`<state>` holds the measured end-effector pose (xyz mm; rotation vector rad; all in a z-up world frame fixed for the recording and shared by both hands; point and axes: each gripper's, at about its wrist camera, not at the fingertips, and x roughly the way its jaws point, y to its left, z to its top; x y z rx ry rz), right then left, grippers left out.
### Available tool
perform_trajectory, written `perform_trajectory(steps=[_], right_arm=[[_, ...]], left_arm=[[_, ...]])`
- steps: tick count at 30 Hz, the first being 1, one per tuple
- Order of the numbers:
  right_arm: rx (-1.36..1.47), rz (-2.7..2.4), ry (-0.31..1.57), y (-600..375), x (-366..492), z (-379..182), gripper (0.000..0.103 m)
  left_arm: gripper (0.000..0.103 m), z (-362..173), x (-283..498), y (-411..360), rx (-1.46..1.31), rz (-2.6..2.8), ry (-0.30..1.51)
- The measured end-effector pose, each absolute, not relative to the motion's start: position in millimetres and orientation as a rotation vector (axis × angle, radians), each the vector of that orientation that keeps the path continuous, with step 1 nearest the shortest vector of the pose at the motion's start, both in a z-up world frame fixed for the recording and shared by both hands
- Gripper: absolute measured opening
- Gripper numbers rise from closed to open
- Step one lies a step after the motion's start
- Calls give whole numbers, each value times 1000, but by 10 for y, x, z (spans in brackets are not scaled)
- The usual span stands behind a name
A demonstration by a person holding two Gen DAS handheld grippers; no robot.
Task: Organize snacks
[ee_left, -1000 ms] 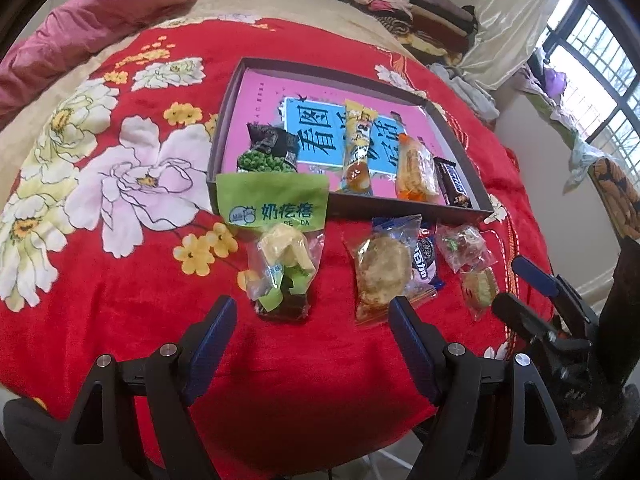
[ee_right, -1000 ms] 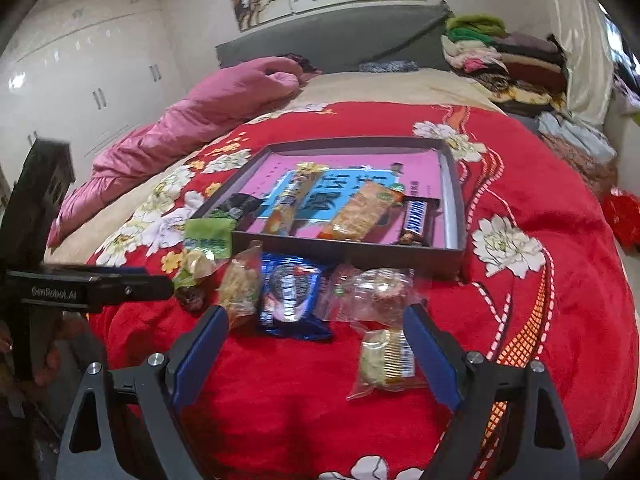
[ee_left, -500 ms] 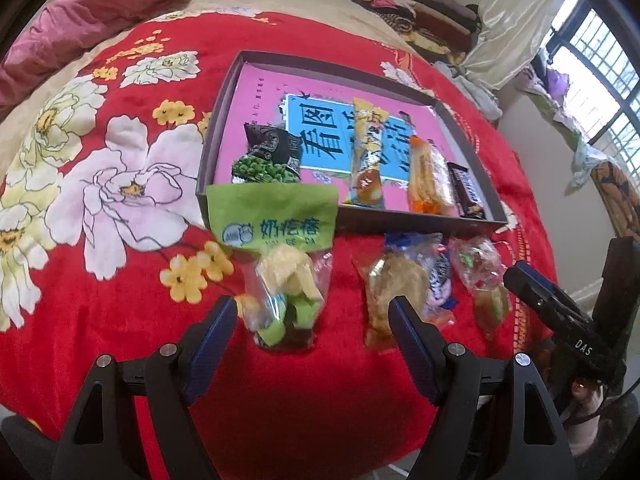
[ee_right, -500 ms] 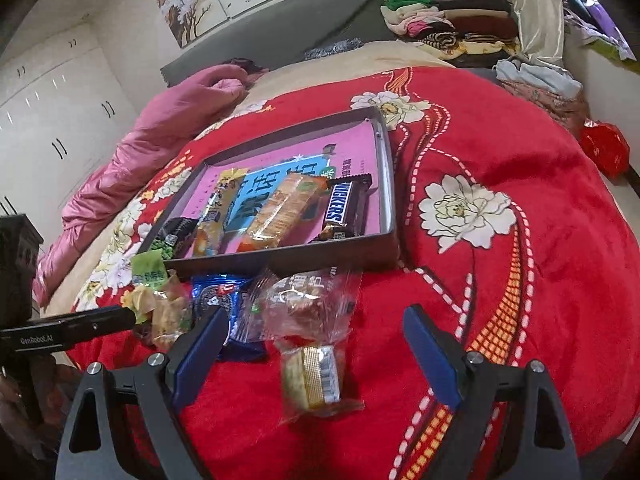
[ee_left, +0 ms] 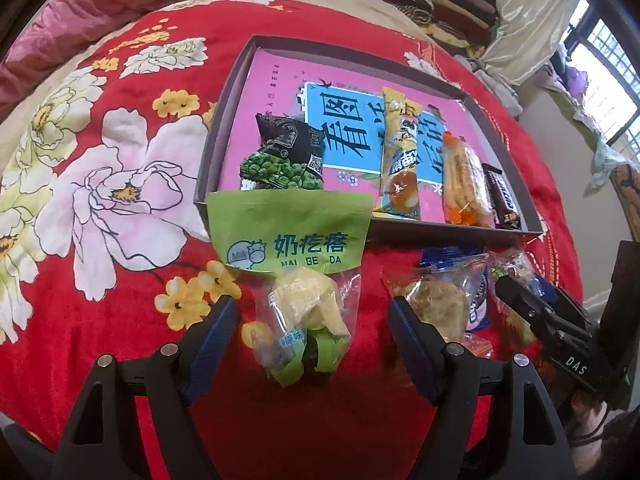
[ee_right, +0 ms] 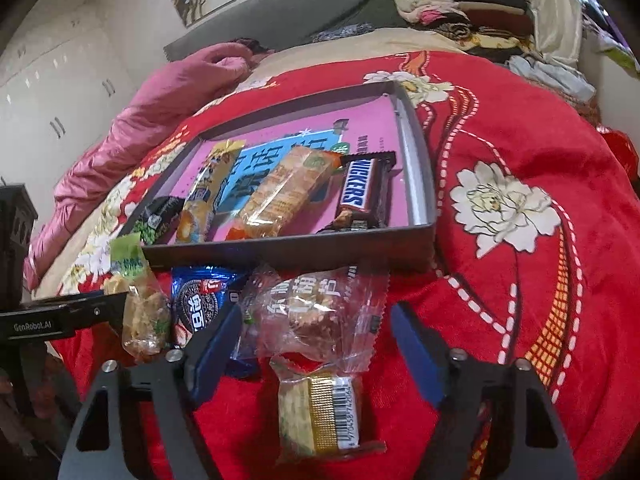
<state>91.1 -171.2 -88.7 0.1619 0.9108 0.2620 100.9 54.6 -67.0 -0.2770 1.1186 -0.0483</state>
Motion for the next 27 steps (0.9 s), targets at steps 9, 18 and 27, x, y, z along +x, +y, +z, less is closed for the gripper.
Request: perform_trajectory(steps=[9,18,27], right_arm=[[141,315,894,-1632,914,-883,51],[139,355,802,-1665,806,-638,44],[182,390,794,-1714,822,-618,40]], left_arm=[[61,-710,1119,431,-258,-51,1136],[41,-725,1140,395,-250,-56,1136],[37,-621,1033,419,-282,-80,1118]])
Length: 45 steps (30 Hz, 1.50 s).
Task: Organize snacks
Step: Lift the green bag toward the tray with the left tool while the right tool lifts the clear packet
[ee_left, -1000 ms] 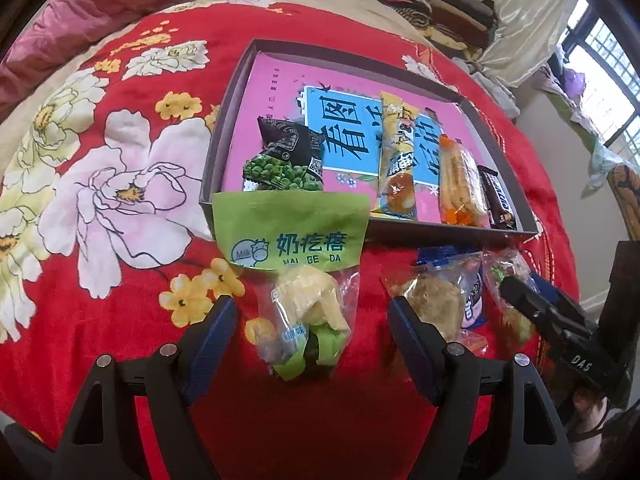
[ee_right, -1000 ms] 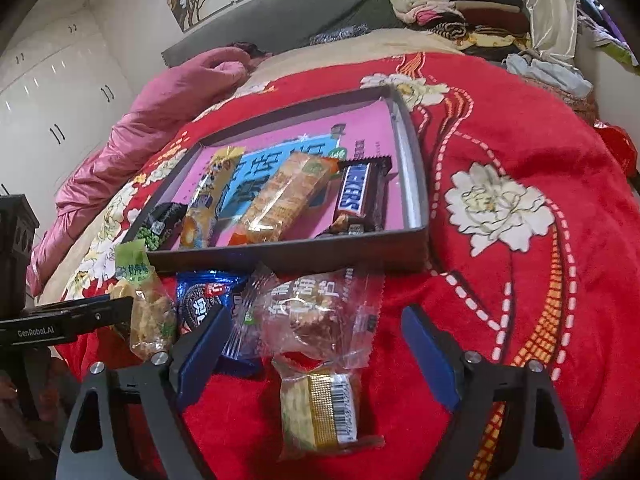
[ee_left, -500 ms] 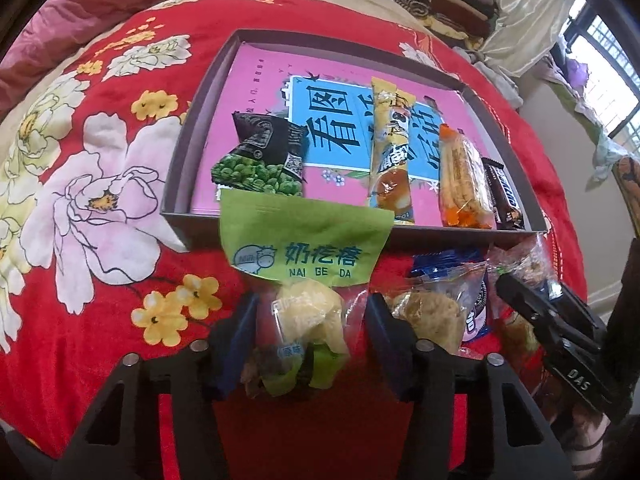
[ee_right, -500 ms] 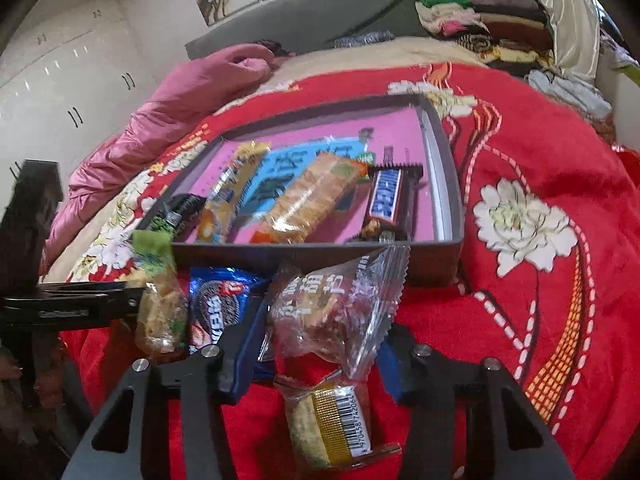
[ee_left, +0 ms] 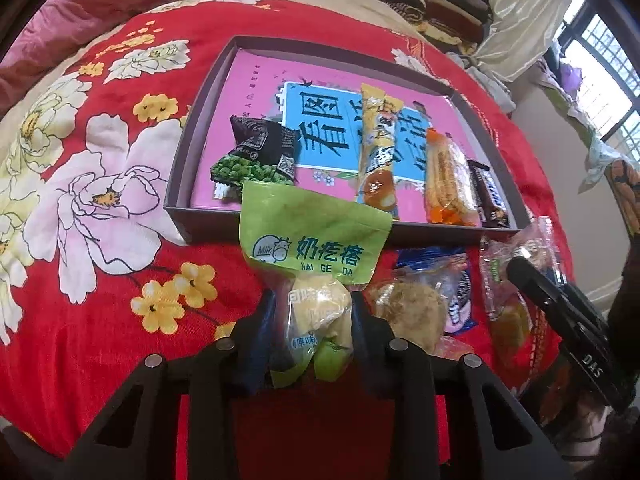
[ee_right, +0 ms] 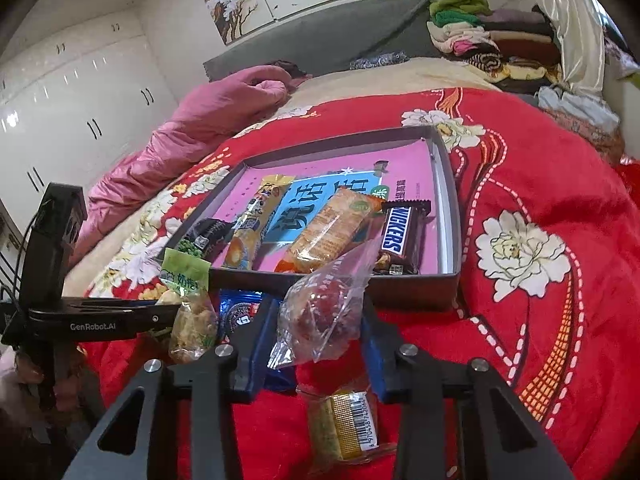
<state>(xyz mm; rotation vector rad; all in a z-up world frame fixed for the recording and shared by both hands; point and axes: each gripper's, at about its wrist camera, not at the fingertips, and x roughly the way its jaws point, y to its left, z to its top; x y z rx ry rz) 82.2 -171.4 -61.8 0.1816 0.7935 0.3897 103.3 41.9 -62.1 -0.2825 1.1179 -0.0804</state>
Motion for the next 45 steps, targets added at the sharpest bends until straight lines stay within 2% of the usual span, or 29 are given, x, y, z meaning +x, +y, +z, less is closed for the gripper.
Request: perform_trajectory(steps=[26,45], right_arm=[[310,355,635,-2133,772,-293,40],[305,363,602,-2098,845,-213,40]], left_arm=[[37,60,1066,414,-325,-96,983],[37,134,1342,255,-296,-83,970]])
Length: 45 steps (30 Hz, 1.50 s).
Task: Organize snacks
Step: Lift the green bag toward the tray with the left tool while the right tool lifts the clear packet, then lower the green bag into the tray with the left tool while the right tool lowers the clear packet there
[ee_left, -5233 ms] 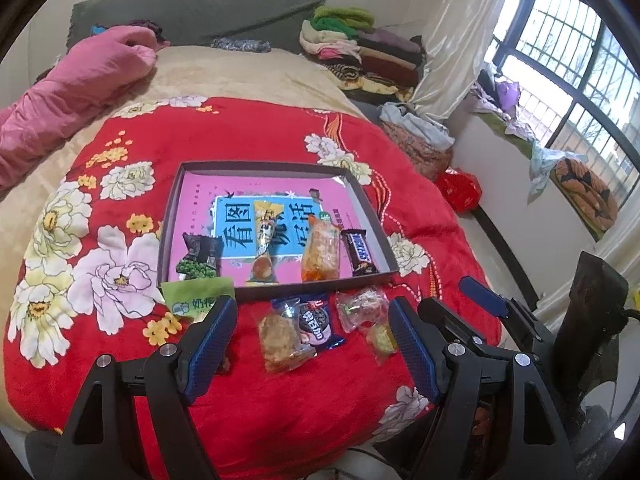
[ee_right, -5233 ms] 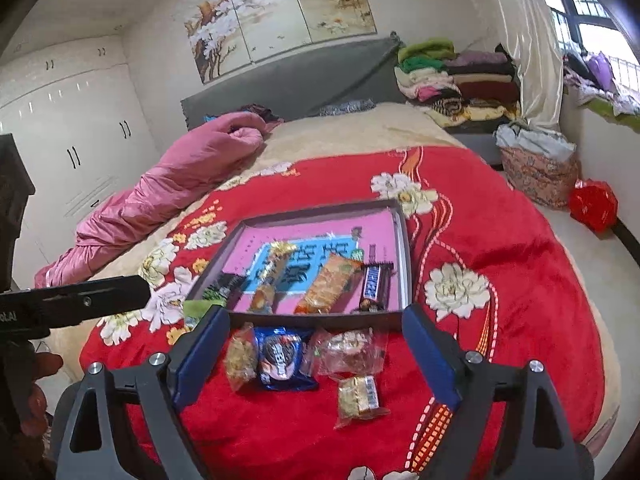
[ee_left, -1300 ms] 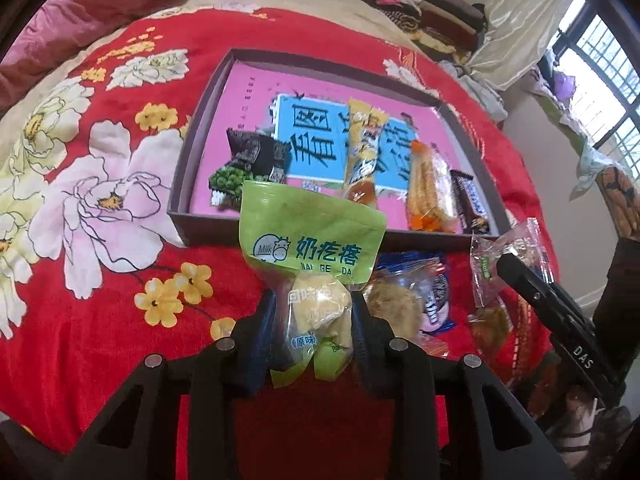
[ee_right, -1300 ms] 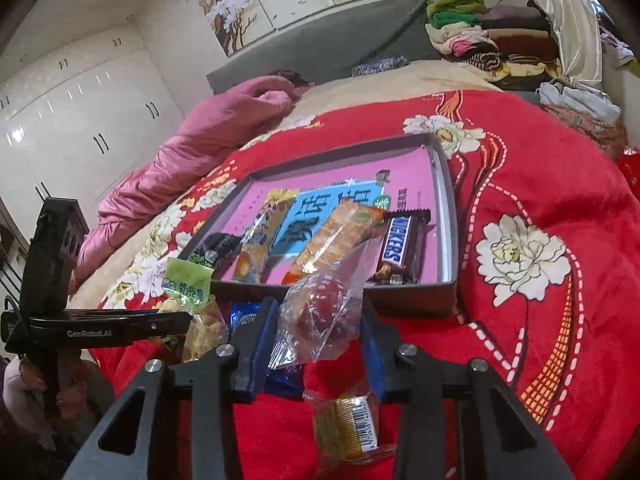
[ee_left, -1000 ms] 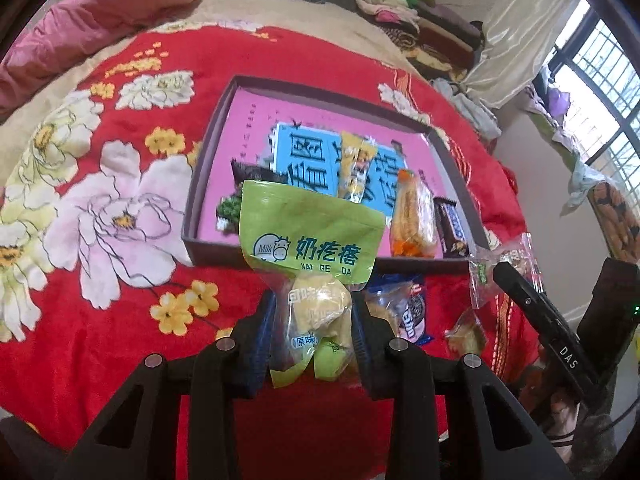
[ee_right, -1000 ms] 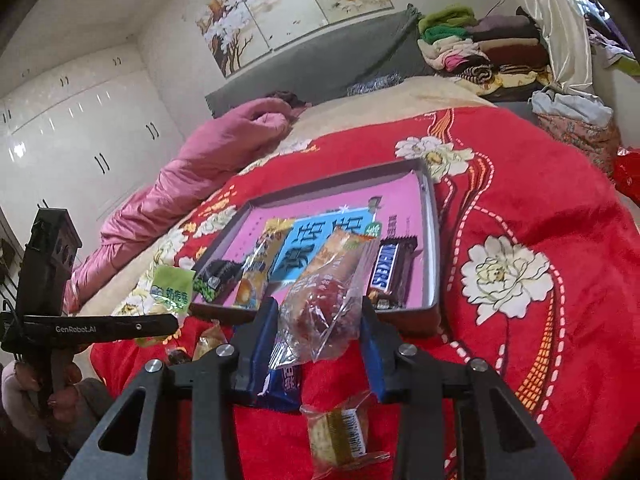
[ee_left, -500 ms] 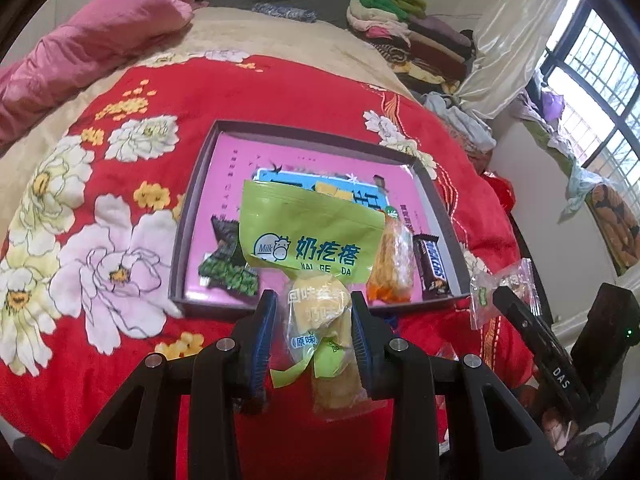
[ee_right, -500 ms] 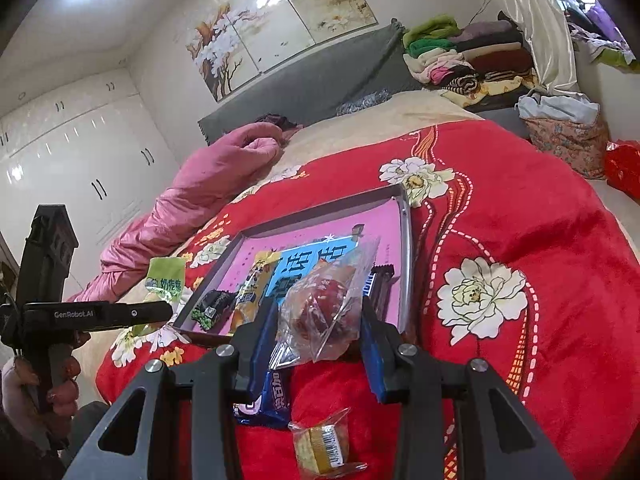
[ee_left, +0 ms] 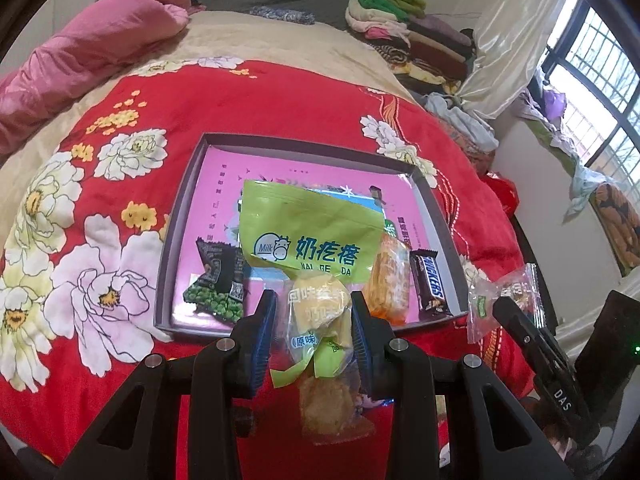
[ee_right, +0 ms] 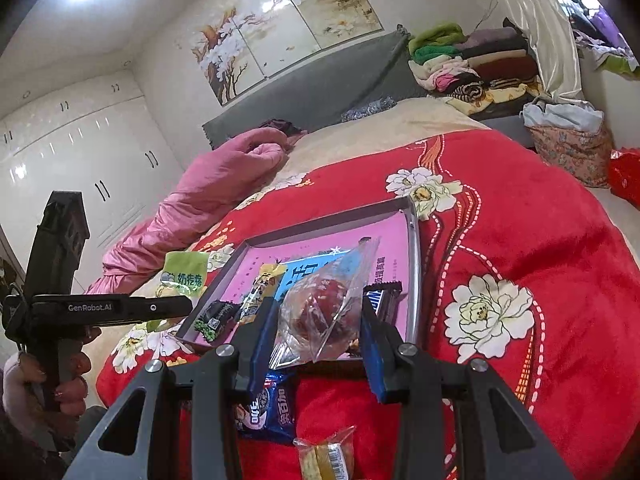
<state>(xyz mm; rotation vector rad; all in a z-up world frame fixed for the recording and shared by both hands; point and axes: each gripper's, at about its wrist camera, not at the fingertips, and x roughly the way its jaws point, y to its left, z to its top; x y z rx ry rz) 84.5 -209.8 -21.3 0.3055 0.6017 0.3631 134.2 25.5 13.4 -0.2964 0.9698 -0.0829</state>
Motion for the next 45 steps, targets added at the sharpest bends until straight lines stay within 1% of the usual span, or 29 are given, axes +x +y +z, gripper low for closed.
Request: perform_trajectory(steps=[10,25,45], right_arm=[[303,401,580,-2035,914,-141,40],[337,358,598,-2174,1150,-237,40],[325,372,636,-2125,1309,-350,40]], left_arm=[[37,100,1442,225,-298,-63,980],[37,-63,1616,311,-309,-26,1003],[37,-430,1746,370,-322,5,1060]])
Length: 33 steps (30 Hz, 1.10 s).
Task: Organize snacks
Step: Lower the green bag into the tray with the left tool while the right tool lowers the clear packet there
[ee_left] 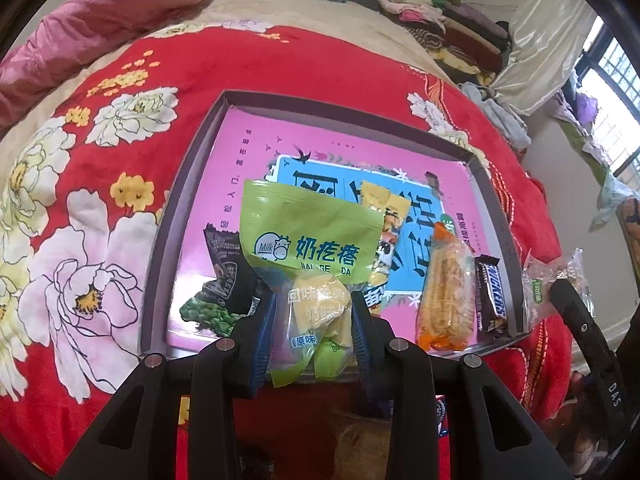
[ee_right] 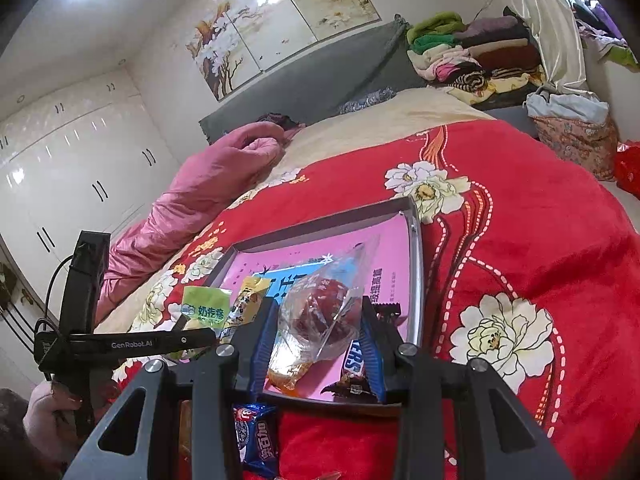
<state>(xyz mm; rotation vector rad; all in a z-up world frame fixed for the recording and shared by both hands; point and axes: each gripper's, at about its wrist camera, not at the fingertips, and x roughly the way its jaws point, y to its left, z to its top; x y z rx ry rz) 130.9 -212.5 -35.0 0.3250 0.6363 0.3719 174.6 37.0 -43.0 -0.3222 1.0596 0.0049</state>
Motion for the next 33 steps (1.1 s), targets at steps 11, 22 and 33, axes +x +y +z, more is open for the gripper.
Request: perform_trajectory(steps=[11,22,33], right_arm=[[330,373,662,-2121,1385,-444,40],[353,353,691,-2190,1452,-531,40],[364,389,734,-2153,1512,-624,40]], left_arm=[[37,-507,1794,362,-319,6,1070],[37,-565,1812,335,-308,4,1086],[37,-603,1831,266,-301,-22,1095]])
